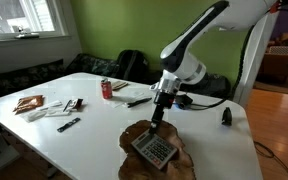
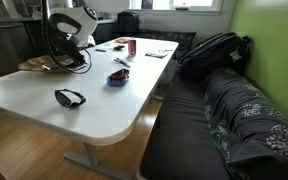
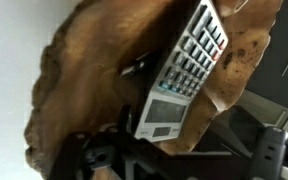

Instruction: Take the calculator off of the wooden plate

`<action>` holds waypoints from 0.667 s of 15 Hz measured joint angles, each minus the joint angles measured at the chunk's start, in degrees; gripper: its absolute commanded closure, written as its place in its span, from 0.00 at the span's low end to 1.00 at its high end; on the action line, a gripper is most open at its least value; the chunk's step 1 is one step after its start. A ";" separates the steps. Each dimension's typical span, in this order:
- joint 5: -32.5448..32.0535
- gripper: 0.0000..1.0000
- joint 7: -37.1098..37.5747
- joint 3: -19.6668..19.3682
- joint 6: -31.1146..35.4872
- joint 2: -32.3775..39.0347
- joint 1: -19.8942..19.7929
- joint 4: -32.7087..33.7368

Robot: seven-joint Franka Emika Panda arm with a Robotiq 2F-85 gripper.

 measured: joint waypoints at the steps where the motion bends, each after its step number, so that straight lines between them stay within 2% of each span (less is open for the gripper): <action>1: 0.01 0.00 0.01 -0.65 0.00 0.00 0.91 0.59; 2: 0.11 0.01 0.12 -1.21 0.17 0.01 1.70 1.11; 3: 0.23 0.25 0.35 -1.67 0.67 0.04 2.41 1.60; 5: 0.53 0.30 1.00 -2.31 2.10 0.24 3.61 2.44; 8: 0.83 0.57 2.99 -2.86 3.59 1.14 5.05 3.49; 10: 1.21 0.71 4.48 -2.90 3.59 2.14 5.47 4.27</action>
